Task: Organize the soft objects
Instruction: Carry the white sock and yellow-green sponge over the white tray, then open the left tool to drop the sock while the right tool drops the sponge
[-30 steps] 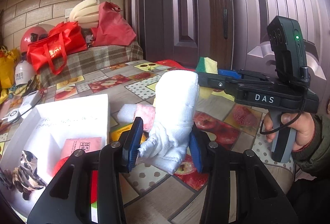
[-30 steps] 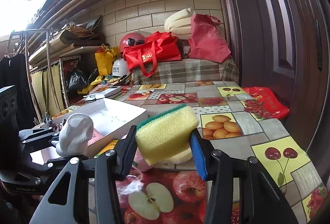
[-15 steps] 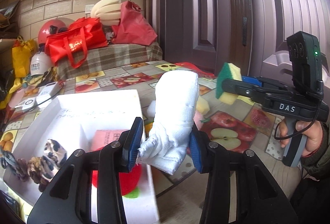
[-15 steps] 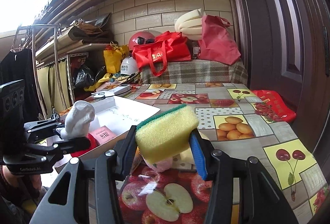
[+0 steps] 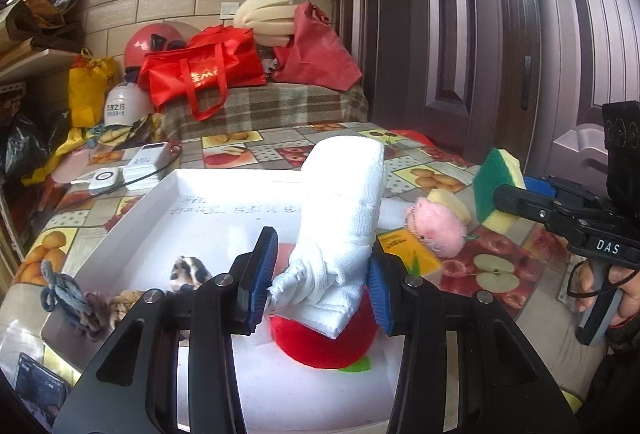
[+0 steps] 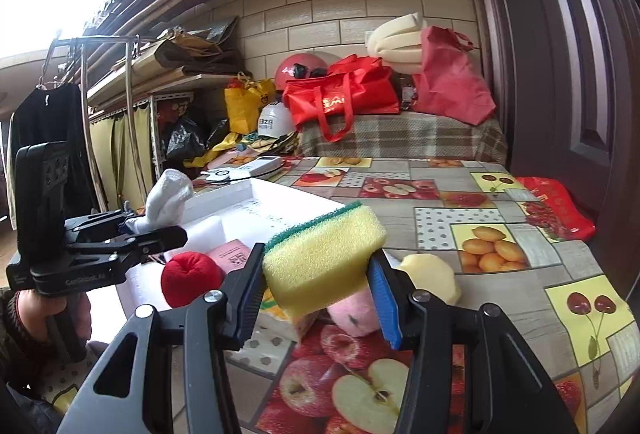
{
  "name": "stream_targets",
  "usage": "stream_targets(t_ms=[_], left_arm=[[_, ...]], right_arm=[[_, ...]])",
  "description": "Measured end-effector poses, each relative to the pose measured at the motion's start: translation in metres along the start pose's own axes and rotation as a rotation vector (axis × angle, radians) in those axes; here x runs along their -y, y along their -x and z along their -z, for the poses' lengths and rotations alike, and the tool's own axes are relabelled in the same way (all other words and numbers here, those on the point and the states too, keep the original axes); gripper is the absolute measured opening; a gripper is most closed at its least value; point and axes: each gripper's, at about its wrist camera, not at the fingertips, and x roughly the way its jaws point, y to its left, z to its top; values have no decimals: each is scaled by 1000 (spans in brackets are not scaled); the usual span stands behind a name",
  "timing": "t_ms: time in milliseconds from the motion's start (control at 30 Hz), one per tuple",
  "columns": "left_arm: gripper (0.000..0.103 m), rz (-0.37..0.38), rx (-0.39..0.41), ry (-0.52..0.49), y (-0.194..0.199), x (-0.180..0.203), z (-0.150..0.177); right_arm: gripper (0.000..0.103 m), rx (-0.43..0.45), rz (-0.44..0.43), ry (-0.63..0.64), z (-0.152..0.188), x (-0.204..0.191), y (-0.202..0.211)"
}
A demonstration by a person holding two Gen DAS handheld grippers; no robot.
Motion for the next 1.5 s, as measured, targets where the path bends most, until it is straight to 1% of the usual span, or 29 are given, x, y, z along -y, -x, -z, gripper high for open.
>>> stream_targets(t_ms=[100, 200, 300, 433, 567, 733, 1000, 1067, 1200, 1367, 1500], left_arm=[[42, -55, 18, 49, 5, -21, 0], [42, -120, 27, 121, 11, -48, 1], [42, -160, 30, 170, 16, -67, 3], [42, -168, 29, 200, 19, -79, 6], [42, -172, 24, 186, 18, -75, 6], [42, -175, 15, 178, 16, -74, 5], [42, -176, 12, 181, 16, -75, 5], [42, -176, 11, 182, 16, -75, 5], [42, -176, 11, 181, 16, -75, 4], [42, -175, 10, 184, 16, -76, 4], [42, -178, 5, 190, 14, -79, 7]], right_arm=[[49, -18, -41, 3, 0, -10, -8], [49, -46, -104, 7, 0, -25, -19], [49, -71, -167, 20, 0, -42, -28], [49, -112, -261, 39, 2, -66, -42], [49, -152, -334, 48, 4, -86, -53], [49, -174, -378, 52, 6, -92, -53], [49, -283, -444, 17, 10, -103, -75], [49, -300, -444, 19, 10, -106, -80], [49, -301, -399, 37, 9, -107, -84], [49, -296, -301, 49, 5, -100, -97], [49, -321, -248, 16, 2, -88, -115]])
